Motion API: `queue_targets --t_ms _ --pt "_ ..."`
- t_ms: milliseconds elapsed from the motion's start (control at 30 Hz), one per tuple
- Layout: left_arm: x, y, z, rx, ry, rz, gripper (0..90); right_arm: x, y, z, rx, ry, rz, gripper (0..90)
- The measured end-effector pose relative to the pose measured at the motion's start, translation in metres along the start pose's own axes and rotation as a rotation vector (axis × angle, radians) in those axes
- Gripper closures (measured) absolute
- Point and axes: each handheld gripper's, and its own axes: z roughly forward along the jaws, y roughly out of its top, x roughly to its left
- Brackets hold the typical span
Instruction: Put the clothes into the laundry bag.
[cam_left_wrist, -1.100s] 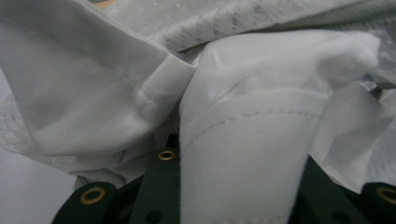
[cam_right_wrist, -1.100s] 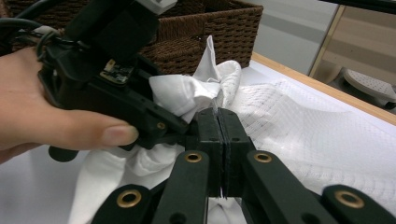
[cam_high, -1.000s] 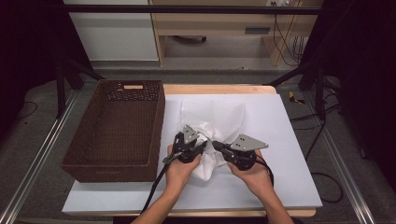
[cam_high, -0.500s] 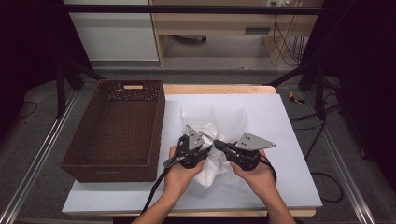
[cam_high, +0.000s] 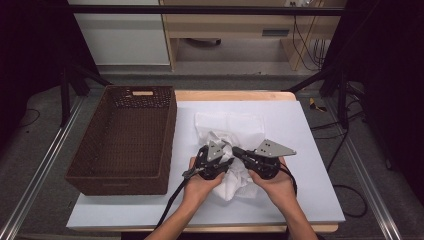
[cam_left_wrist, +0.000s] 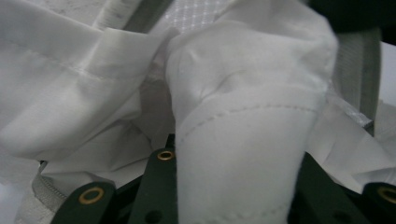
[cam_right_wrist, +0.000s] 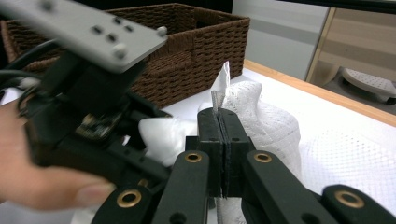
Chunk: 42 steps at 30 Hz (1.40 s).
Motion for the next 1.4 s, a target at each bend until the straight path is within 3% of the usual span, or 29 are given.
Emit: queue_targets --t_ms 167,433,567,700,933,1033,1067,1167,1233,1400 --pt "-0.007 0.005 -0.007 -0.016 -0.002 0.036 71.1 -0.002 0.004 0.001 -0.014 -0.005 0.004 89.7" --pt "-0.007 0.010 -0.003 -0.047 0.011 0.042 70.8 -0.001 0.009 -0.004 -0.033 0.004 0.004 89.7" --pt "-0.005 0.009 0.004 -0.059 0.032 0.017 70.6 0.000 0.009 -0.006 -0.030 0.010 -0.007 89.7" --pt "0.001 0.007 0.009 -0.078 0.061 -0.046 70.3 0.004 0.009 -0.005 -0.021 0.021 -0.031 89.7" --pt "0.008 0.006 0.014 -0.115 0.169 -0.085 68.1 0.007 0.007 -0.004 -0.004 0.027 -0.046 89.7" --pt "0.012 0.005 0.018 -0.124 0.193 -0.106 67.2 0.007 0.005 -0.005 0.001 0.024 -0.046 89.7" --pt "0.014 0.004 0.020 -0.131 0.202 -0.118 63.3 0.005 0.004 -0.004 0.004 0.020 -0.040 89.7" --pt "0.014 0.003 0.023 -0.127 0.192 -0.121 60.0 0.004 0.002 -0.003 0.008 0.014 -0.034 89.7" --pt "0.014 0.004 0.026 -0.126 0.167 -0.111 51.4 0.002 0.001 -0.003 0.010 0.009 -0.027 89.7" --pt "0.009 0.005 0.027 -0.115 0.125 -0.061 38.6 -0.006 -0.004 -0.002 0.017 -0.024 0.001 89.7"
